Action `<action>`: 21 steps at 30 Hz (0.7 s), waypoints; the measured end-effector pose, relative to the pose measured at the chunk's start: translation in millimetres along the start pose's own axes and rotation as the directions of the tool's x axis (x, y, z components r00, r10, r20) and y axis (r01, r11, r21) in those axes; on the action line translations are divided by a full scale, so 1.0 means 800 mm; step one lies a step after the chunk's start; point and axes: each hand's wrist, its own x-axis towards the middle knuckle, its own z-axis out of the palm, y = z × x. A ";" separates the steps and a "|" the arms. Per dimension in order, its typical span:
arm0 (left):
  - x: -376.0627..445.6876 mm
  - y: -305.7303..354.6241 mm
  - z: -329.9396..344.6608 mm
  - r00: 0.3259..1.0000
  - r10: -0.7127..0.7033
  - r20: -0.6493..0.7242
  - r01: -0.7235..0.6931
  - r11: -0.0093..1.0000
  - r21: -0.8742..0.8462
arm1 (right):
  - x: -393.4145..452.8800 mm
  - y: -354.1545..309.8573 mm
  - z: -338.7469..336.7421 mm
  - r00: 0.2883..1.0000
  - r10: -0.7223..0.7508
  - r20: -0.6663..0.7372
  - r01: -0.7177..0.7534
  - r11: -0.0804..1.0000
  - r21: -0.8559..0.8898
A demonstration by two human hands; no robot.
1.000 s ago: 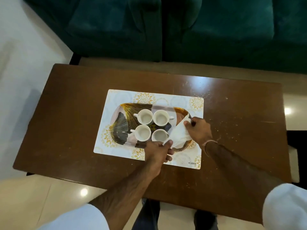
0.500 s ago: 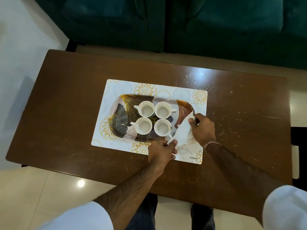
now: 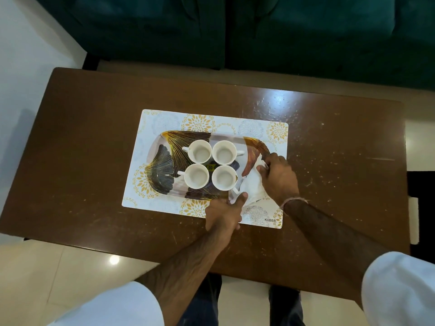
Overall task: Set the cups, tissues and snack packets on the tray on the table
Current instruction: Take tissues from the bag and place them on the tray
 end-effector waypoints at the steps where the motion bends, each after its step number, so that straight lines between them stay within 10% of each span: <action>1: -0.001 0.001 0.000 1.000 0.003 -0.014 -0.003 0.999 0.032 | 0.000 -0.001 0.001 1.000 -0.008 -0.001 0.008 1.000 -0.011; 9: -0.007 0.003 -0.004 0.995 0.045 -0.090 -0.022 0.971 0.239 | -0.003 0.000 0.004 0.999 0.010 -0.045 -0.008 0.999 0.052; 13: -0.023 0.000 -0.001 0.948 0.284 -0.143 -0.202 0.885 0.420 | -0.016 0.003 0.004 0.987 -0.018 -0.157 0.024 0.999 0.042; 17: -0.036 0.003 0.013 0.812 0.582 -0.041 -0.522 0.757 0.393 | -0.026 0.020 0.010 0.997 0.005 -0.080 -0.006 1.000 -0.013; 21: -0.027 0.009 0.021 0.834 0.539 0.122 -0.529 0.714 0.458 | -0.028 0.033 0.011 0.999 0.032 -0.016 -0.031 0.997 0.070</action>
